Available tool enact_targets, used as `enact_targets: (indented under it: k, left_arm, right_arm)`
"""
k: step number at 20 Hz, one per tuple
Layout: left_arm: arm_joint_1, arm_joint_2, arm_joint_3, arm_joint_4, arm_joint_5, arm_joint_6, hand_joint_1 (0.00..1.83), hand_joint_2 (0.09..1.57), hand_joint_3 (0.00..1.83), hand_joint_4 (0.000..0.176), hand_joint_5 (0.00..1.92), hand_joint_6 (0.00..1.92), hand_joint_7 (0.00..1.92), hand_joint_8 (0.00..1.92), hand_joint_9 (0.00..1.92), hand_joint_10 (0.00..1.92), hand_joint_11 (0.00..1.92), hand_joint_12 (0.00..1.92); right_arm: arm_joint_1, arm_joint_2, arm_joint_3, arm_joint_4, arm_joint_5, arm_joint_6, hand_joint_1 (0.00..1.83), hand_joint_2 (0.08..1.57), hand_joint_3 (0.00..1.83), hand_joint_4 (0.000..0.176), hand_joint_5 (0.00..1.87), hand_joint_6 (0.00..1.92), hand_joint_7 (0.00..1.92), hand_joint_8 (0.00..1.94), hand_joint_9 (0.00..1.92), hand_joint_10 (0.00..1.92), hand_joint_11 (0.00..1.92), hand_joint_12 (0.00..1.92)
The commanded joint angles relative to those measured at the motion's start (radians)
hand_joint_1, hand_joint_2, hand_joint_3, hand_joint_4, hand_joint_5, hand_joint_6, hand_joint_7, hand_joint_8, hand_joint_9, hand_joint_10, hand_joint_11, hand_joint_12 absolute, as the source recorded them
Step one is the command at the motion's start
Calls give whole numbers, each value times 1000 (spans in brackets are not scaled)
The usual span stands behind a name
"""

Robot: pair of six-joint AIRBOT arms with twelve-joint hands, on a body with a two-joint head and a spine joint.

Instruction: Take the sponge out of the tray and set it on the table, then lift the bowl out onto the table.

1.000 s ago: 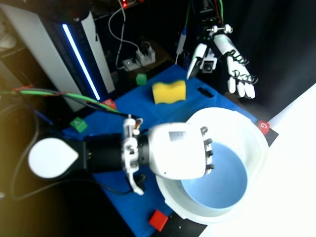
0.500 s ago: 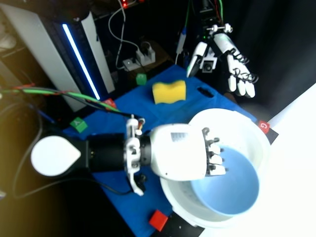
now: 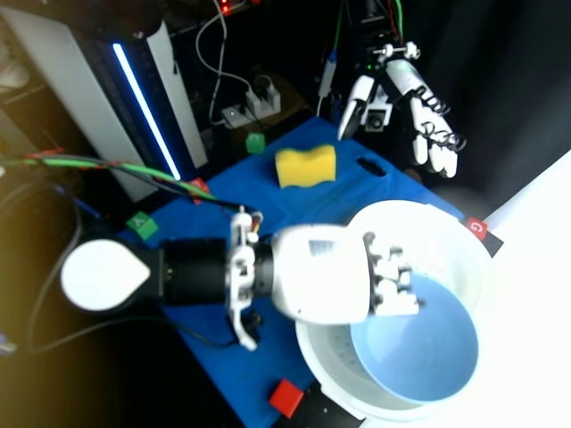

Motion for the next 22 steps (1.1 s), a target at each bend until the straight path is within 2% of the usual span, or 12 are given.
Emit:
enact_targets:
  k: [1,3,4,6,7,9,11,13,15,18,20,22]
  left_arm:
    - [-6,-4,1,-22,-129,-6,601,995,0,93,243,2,229,2,138,2,0,424]
    - [-4,-4,1,-23,-130,-7,598,996,0,92,227,0,225,1,140,1,0,444]
    - [-4,-4,1,-23,-130,-7,601,998,1,98,220,0,216,1,127,1,0,417]
    - [-4,-4,1,-23,-130,-7,595,999,0,100,208,1,203,3,108,5,0,360]
    - [-4,-4,1,-23,-130,-7,599,993,0,95,205,0,203,2,104,2,0,300]
    - [-4,-4,1,-23,-130,-7,590,990,0,109,210,1,197,1,102,2,0,311]
    - [-4,-4,1,-23,-130,-7,583,999,2,107,214,0,191,0,111,0,0,414]
    - [-4,-4,1,-23,-130,-7,572,997,0,96,205,1,190,0,114,1,0,439]
    - [-4,-6,1,-24,-131,-7,590,986,0,87,214,4,198,3,121,3,0,443]
    - [-4,-7,1,-25,-134,-10,599,976,0,96,219,4,197,1,123,3,0,435]
    - [-4,-7,1,-25,-135,-12,586,972,0,92,217,0,196,0,123,0,0,445]
    - [-4,-8,1,-25,-137,-13,582,973,0,94,204,0,194,0,115,0,0,422]
  right_arm:
    - [11,10,-2,86,80,0,1187,1392,7,42,553,0,575,0,666,18,173,1173]
    - [11,14,-3,101,84,-2,1127,1398,2,59,410,0,417,0,494,0,64,1002]
    - [11,14,1,108,84,-5,1024,1391,0,57,325,0,338,0,416,0,22,970]
    - [11,15,8,115,82,-5,805,1364,0,85,182,0,196,0,244,0,0,704]
    - [11,16,8,116,79,-5,706,1328,0,115,102,0,124,0,150,0,0,536]
    - [11,16,8,119,54,-19,567,1271,0,141,31,1,55,1,68,3,0,283]
    - [11,15,9,120,5,-43,467,1191,0,134,7,2,28,3,32,4,0,135]
    - [11,15,20,119,-26,-46,443,1130,0,128,5,0,26,0,16,0,0,149]
    - [11,15,32,119,-57,-46,462,1077,0,107,48,5,59,4,48,6,0,167]
    - [10,-4,58,114,-93,-46,480,1065,0,95,59,6,68,4,40,0,0,145]
    - [9,-16,71,113,-108,-46,537,1050,0,72,137,3,138,3,109,5,0,345]
    - [7,-27,80,113,-115,-45,578,1053,1,65,174,5,171,5,142,8,0,391]
